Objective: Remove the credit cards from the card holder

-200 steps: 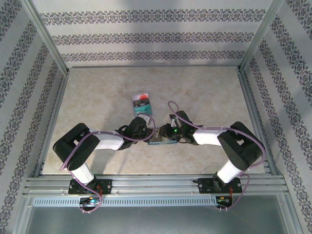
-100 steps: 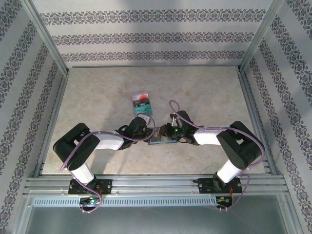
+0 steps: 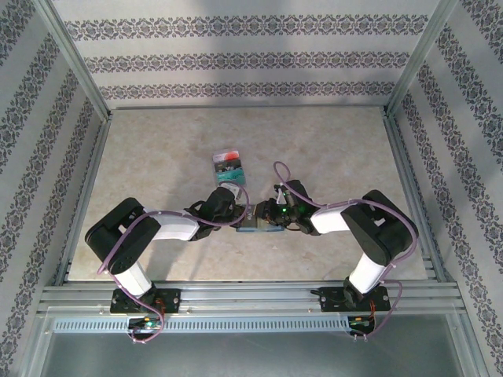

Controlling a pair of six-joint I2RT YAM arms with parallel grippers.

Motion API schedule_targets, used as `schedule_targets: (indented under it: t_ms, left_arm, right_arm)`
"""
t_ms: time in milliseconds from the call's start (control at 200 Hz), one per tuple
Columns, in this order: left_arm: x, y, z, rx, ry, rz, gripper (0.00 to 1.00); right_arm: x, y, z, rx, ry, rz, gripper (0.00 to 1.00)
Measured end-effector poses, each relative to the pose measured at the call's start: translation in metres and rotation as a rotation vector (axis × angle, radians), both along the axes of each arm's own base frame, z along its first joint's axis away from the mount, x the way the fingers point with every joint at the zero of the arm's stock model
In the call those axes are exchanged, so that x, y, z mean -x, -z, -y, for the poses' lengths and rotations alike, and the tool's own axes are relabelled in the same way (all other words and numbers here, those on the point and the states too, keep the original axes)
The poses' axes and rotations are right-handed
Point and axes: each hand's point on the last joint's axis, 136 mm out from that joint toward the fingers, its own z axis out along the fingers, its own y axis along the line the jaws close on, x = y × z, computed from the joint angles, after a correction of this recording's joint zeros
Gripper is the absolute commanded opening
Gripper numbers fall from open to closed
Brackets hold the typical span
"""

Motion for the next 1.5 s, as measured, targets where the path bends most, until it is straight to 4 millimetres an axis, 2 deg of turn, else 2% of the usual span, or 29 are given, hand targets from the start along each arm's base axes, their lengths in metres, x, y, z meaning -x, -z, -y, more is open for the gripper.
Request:
schedule_targets:
  t_ms: [575, 670, 1129, 1499]
  left_arm:
    - [-0.001, 0.000, -0.001, 0.003, -0.005, -0.002, 0.15]
    - [-0.001, 0.000, -0.001, 0.003, -0.005, -0.002, 0.16]
    - [-0.002, -0.001, 0.000, 0.011, -0.015, -0.007, 0.16]
    - [-0.002, -0.001, 0.000, 0.012, -0.018, -0.010, 0.16]
  right_arm:
    - [-0.001, -0.014, -0.006, -0.107, -0.008, 0.004, 0.23]
    - [-0.001, -0.015, -0.008, -0.127, -0.008, 0.004, 0.20]
    - [-0.003, -0.020, 0.002, -0.242, 0.019, -0.006, 0.17]
    - [-0.003, -0.016, 0.008, -0.251, 0.038, -0.015, 0.00]
